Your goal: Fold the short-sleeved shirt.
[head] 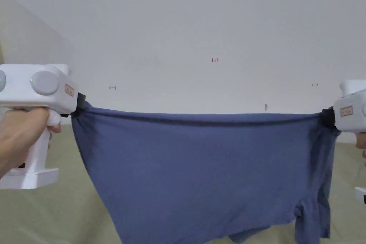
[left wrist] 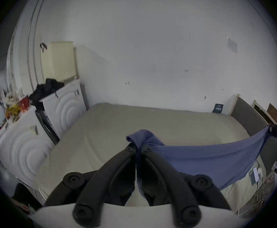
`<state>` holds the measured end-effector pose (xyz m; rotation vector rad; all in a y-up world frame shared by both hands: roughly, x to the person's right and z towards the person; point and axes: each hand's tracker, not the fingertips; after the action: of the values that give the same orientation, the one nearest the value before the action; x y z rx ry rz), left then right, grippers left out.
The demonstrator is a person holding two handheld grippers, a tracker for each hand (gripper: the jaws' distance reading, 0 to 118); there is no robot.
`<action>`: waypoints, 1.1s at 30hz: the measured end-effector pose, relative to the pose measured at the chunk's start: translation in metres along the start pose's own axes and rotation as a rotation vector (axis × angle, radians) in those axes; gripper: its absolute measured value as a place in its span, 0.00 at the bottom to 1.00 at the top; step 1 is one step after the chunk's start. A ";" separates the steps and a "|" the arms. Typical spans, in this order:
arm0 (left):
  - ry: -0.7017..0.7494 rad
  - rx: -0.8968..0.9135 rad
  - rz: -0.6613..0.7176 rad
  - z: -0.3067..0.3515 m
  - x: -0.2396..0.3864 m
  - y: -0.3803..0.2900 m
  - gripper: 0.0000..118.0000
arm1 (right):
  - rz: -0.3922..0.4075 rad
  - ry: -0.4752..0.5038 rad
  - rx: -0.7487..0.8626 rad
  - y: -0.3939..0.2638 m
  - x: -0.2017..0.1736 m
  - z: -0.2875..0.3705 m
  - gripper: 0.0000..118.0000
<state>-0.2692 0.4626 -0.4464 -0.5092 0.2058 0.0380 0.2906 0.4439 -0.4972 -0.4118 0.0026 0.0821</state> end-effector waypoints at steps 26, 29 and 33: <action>0.098 -0.098 -0.124 -0.263 0.070 -0.050 0.04 | -0.002 -0.131 -0.117 -0.063 -0.022 -0.256 0.08; 0.046 -0.155 -0.061 -0.268 0.065 -0.097 0.04 | 0.012 -0.103 -0.215 -0.113 -0.024 -0.261 0.08; 0.000 -0.231 -0.024 -0.259 0.052 -0.144 0.04 | 0.053 -0.099 -0.253 -0.161 -0.023 -0.241 0.08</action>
<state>-0.2537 0.2098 -0.6092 -0.7414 0.1965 0.0388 0.2845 0.1992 -0.6530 -0.6607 -0.0948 0.1563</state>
